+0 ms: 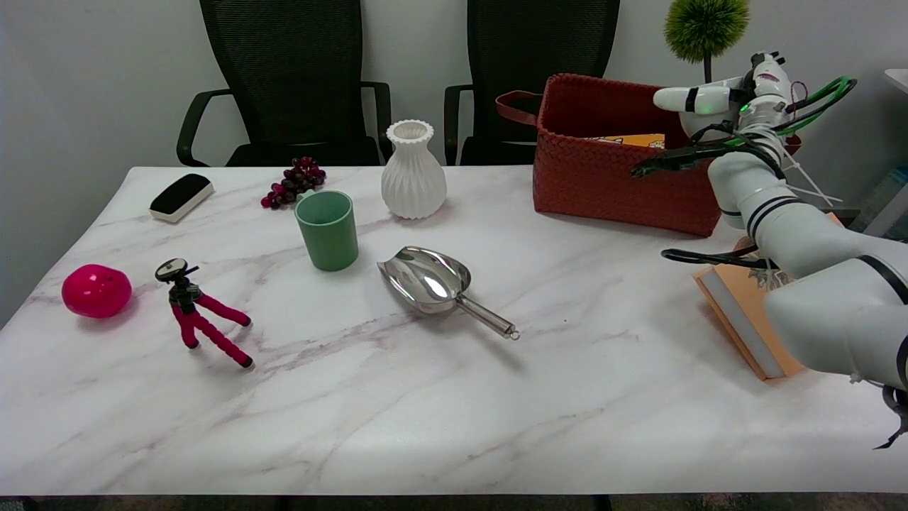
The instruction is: Place the potted plant into the brown storage basket.
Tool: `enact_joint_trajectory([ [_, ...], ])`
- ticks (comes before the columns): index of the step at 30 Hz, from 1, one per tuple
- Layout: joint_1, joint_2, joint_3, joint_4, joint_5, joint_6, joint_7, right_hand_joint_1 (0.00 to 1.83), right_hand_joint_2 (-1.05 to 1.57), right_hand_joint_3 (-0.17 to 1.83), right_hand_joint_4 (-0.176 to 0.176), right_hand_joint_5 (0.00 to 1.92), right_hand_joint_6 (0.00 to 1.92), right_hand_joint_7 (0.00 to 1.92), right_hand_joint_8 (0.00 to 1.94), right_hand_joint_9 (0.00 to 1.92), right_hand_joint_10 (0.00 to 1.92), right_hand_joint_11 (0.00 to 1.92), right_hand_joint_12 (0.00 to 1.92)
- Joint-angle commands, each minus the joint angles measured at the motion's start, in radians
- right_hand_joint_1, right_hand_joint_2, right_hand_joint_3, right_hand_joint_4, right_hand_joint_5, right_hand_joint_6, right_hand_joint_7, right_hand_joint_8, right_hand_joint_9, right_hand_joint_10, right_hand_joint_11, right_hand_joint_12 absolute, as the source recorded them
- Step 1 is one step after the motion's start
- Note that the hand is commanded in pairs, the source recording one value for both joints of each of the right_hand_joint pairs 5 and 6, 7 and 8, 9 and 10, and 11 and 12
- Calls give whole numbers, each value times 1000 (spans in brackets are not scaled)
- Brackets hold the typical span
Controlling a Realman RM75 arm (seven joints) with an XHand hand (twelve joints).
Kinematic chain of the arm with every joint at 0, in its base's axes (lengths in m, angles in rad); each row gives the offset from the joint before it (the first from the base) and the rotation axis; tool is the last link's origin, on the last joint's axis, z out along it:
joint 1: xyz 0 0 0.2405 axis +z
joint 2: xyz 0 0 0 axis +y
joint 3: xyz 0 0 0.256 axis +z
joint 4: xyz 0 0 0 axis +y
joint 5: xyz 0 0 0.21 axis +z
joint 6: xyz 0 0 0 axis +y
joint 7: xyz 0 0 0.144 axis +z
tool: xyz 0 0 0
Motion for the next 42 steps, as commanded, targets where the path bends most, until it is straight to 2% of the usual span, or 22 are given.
enact_joint_trajectory([
  [1,0,1,0,6,-2,-8,0,997,-181,54,0,80,80,1110,1110,1086,1086,1810,1810],
  [5,-5,1,0,17,-2,-8,0,915,-136,-175,0,49,49,1073,1073,1057,1057,1760,1760],
  [11,-9,2,0,29,-3,-8,0,835,-109,-175,0,2,2,967,967,968,968,1658,1658],
  [14,-11,2,-2,33,-2,-8,0,802,-104,-175,0,0,0,850,850,843,843,1596,1596],
  [17,-14,2,-2,41,1,-8,0,784,-102,-175,0,0,0,706,706,674,674,1449,1449],
  [18,-16,2,-2,42,1,-8,0,781,-102,-175,0,0,0,659,659,594,594,1365,1365],
  [20,-20,2,-2,46,1,-6,0,772,-95,-175,0,0,0,549,549,477,477,1077,1077],
  [24,-31,8,-1,65,1,-2,0,765,-92,-175,0,0,0,254,254,37,37,266,266],
  [25,-36,10,0,77,1,0,0,762,-88,-175,0,0,0,177,177,0,0,94,94],
  [26,-41,14,1,88,1,1,0,759,-83,-175,0,0,0,113,113,0,0,0,0],
  [28,-51,19,4,112,1,2,0,753,-77,-175,0,0,0,0,0,0,0,0,0],
  [38,-116,52,2,280,-9,10,13,691,-16,-175,0,0,0,0,0,0,0,0,0],
  [42,-168,72,0,387,-48,12,102,638,32,-175,0,0,0,0,0,0,0,0,0],
])
